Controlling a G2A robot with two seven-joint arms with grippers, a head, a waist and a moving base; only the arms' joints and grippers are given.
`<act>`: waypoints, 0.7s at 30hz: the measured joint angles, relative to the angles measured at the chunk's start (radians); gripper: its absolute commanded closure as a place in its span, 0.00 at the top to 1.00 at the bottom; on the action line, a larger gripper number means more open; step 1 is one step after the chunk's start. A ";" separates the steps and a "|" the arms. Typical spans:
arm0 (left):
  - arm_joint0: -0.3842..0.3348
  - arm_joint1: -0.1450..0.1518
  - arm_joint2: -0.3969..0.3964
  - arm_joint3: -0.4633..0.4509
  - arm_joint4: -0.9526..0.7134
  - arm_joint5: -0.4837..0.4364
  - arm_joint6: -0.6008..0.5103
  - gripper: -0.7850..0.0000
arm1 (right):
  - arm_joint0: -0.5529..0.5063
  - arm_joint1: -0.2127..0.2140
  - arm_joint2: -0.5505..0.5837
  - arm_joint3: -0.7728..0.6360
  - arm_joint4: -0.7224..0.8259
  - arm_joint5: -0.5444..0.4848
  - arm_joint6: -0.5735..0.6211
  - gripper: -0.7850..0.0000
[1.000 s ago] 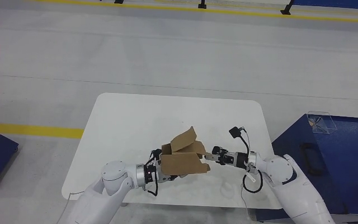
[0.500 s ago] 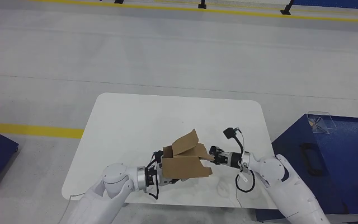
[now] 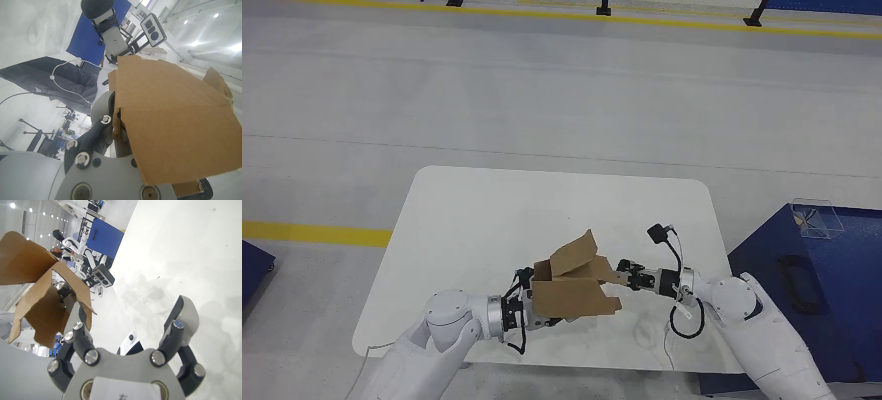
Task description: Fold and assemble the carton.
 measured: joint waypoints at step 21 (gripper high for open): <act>-0.024 -0.004 0.012 0.013 -0.006 0.028 0.009 0.00 | -0.061 0.030 0.148 -0.054 0.238 0.026 0.121 1.00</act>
